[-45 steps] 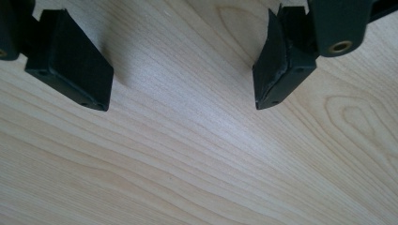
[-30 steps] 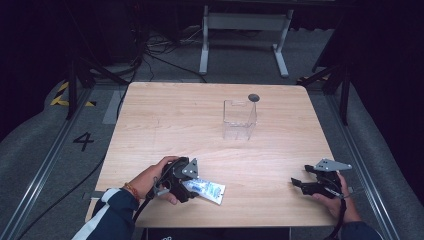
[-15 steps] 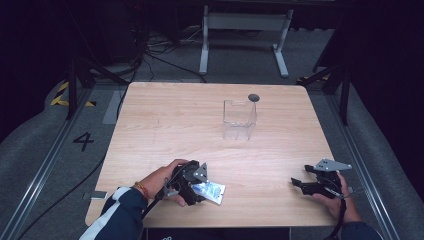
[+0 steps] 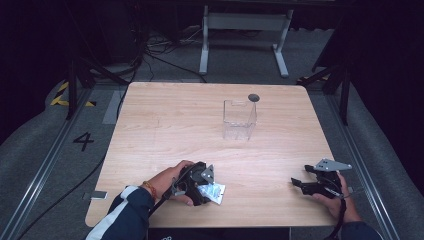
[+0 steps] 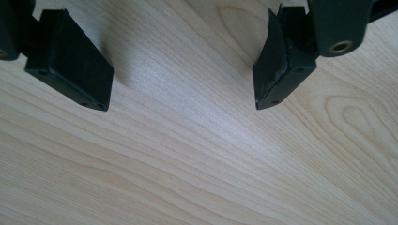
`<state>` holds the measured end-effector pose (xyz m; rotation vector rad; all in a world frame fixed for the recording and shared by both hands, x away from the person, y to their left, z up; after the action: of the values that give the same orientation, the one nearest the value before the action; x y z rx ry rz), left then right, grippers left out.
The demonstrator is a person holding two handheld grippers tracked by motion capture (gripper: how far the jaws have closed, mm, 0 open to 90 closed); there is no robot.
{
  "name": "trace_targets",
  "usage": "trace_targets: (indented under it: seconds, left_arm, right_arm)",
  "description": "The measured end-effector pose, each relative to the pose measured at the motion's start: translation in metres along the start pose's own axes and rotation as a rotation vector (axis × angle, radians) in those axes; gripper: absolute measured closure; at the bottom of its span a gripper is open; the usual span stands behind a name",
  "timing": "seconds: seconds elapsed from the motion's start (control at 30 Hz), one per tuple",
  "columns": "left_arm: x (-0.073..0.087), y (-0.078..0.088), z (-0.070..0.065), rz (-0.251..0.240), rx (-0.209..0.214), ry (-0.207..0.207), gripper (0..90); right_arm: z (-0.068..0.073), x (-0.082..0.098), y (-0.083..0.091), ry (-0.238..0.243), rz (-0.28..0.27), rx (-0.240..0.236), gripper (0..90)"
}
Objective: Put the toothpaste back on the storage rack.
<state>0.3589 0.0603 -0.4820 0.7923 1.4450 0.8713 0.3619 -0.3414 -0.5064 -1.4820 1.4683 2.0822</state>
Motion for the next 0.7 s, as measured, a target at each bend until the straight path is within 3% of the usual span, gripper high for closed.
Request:
trace_targets:
  seconds: [0.1,0.2,0.47,0.57,0.7]
  left_arm:
    - [-0.0008,0.0015,0.0025,0.009,-0.007,-0.008,31.6]
    - [0.0010,0.0039,0.0038,0.010,0.004,0.011,39.9]
    - [-0.0044,0.0049,0.0048,0.067,0.012,-0.006,45.6]
    - [-0.0050,0.0059,0.0050,0.072,0.008,-0.015,47.4]
    - [-0.0041,0.0081,0.0038,0.059,0.005,0.006,52.5]
  right_arm:
    - [0.0000,0.0001,0.0000,0.001,0.000,0.000,21.1]
    - [0.0001,0.0000,0.0000,-0.001,0.000,0.000,21.1]
    - [0.0001,0.0000,0.0000,-0.001,0.000,0.000,21.1]
    - [0.0000,0.0001,0.0000,0.001,0.000,-0.001,21.0]
    - [0.0000,0.0000,0.0000,0.001,0.000,0.000,21.1]
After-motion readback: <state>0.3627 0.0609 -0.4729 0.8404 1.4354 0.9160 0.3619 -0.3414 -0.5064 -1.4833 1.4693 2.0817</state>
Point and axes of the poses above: each handheld gripper's, and its own axes: y roughly backward along the jaws, x roughly out of its underside, z roughly to its left, the point moved 3 cm from there along -y, roughly forward along the jaws, and after that the axes turned 5 degrees about -z, right-handed, at the moved point
